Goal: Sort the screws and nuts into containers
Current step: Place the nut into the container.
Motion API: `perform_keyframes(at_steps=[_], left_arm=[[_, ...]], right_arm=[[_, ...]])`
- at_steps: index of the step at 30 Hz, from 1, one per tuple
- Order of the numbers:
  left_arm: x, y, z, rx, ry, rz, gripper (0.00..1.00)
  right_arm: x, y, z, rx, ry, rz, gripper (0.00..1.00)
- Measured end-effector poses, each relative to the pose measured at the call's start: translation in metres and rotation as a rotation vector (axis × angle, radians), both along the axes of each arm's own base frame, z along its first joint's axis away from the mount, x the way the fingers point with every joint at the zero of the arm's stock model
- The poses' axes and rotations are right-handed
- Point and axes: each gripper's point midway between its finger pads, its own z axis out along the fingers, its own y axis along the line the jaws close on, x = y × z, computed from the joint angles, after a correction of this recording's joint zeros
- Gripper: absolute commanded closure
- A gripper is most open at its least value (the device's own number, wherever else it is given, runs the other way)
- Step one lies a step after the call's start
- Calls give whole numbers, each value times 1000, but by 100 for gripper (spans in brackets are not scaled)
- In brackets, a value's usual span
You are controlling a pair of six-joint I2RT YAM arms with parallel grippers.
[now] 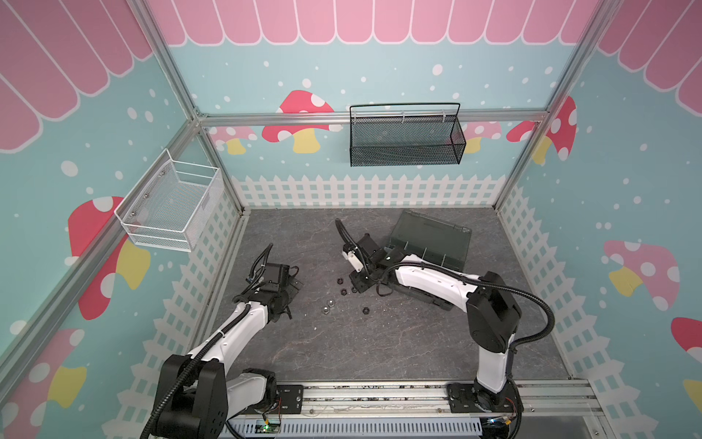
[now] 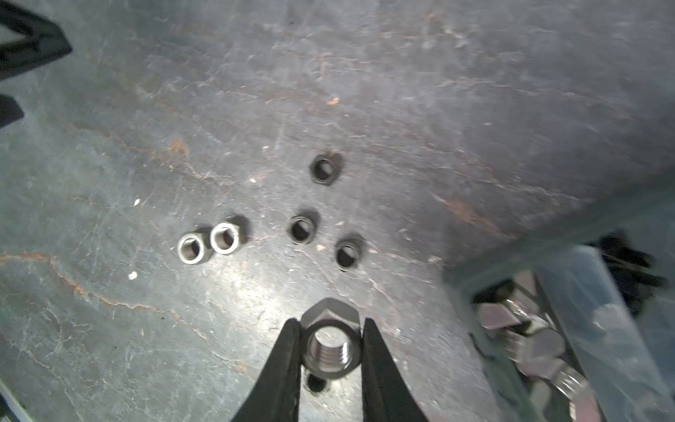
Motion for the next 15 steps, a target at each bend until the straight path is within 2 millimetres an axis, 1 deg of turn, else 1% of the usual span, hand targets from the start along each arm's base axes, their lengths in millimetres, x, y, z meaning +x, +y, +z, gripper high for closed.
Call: perform_keyframes(at_steps=[2, 5, 8, 13, 15], left_arm=[[1, 0, 1, 1, -1, -6, 0], [6, -2, 5, -1, -13, -13, 0], [10, -3, 8, -3, -20, -17, 0], [11, -5, 7, -14, -16, -24, 0], [11, -6, 7, -15, -15, -25, 0]], right_arm=[[12, -27, 5, -2, -11, -68, 100], [23, -60, 7, -15, -23, -148, 100], [31, -88, 6, -30, -28, -214, 100], [41, -135, 4, -55, -31, -324, 100], [46, -150, 2, -64, -28, -360, 100]])
